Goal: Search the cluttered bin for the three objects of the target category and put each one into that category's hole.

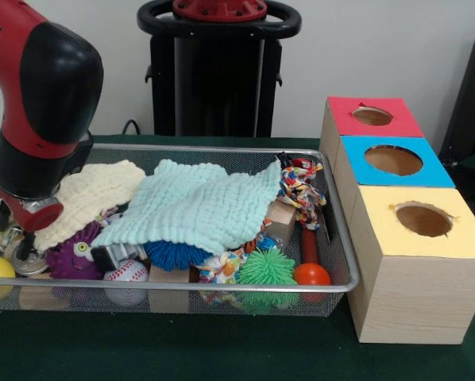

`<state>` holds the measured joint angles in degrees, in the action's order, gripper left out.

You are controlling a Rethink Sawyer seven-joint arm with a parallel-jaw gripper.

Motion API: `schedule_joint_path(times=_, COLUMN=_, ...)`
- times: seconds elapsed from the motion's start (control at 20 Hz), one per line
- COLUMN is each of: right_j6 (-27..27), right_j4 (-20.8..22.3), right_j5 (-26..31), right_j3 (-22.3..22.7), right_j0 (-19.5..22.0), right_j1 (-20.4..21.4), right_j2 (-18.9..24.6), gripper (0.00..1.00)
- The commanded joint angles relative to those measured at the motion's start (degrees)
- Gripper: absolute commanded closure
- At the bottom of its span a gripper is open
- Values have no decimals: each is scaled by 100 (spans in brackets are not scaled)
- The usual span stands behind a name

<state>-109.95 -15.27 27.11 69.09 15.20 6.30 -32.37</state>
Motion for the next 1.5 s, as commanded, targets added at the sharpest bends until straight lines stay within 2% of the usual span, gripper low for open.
schedule_joint_path(times=0.05, right_j6=-285, right_j4=101, right_j5=392, right_j3=79, right_j0=224, right_j1=42, right_j2=939, gripper=0)
schedule_joint_path(times=0.45, right_j6=-356, right_j4=178, right_j5=328, right_j3=70, right_j0=166, right_j1=64, right_j2=827, gripper=0)
schedule_joint_path(times=0.5, right_j6=-382, right_j4=161, right_j5=313, right_j3=81, right_j0=169, right_j1=66, right_j2=840, gripper=100)
schedule_joint_path(times=0.8, right_j6=-509, right_j4=175, right_j5=234, right_j3=82, right_j0=85, right_j1=55, right_j2=688, gripper=100)
schedule_joint_path(times=1.5, right_j6=-470, right_j4=205, right_j5=236, right_j3=209, right_j0=60, right_j1=142, right_j2=712, gripper=100)
